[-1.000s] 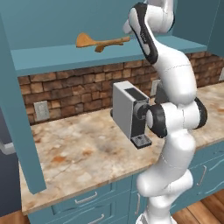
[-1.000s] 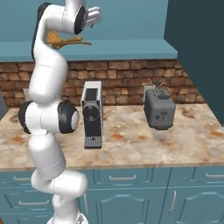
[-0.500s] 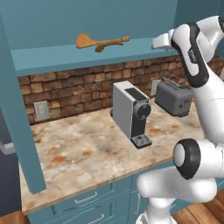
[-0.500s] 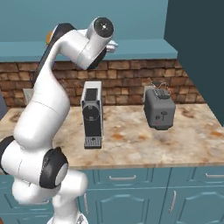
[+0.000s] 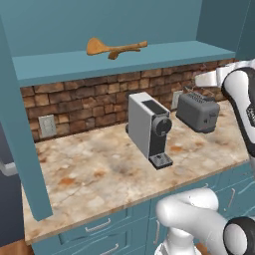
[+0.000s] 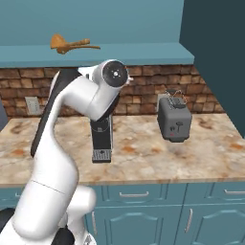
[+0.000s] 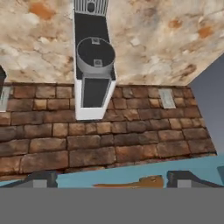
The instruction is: Organize the utensils by type. Pick up the wooden spoons from the counter and place them in the open cabinet. Then pick up the metallic utensils from the counter and place them in the open drawer.
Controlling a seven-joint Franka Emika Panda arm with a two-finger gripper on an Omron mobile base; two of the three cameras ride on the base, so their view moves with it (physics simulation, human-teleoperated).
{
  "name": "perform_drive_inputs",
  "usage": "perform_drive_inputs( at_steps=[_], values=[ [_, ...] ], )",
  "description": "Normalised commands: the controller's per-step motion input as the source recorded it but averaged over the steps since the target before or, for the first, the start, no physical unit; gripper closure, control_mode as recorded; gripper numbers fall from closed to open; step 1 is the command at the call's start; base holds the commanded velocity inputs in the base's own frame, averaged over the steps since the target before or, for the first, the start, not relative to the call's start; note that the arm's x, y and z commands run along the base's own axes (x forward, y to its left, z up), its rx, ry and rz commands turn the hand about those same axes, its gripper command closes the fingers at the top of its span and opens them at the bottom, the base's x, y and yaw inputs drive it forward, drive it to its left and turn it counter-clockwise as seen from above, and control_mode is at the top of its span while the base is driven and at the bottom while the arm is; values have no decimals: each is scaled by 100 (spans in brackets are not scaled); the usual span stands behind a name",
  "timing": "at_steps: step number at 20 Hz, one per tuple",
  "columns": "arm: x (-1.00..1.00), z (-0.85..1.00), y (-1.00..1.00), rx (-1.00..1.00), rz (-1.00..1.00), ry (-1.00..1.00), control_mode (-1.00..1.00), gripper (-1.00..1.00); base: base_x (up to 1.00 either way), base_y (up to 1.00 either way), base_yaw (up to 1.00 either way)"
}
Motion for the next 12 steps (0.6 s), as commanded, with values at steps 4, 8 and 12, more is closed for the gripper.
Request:
perform_drive_inputs(
  at_steps=[4,8,12],
  values=[
    [-100,-84,-2,-35,0,22,-100,-100,0,0,0],
    [-100,-100,0,-31,0,28,-100,-100,0,0,0],
    [-100,-95,0,-21,0,23,-100,-100,0,0,0]
  ],
)
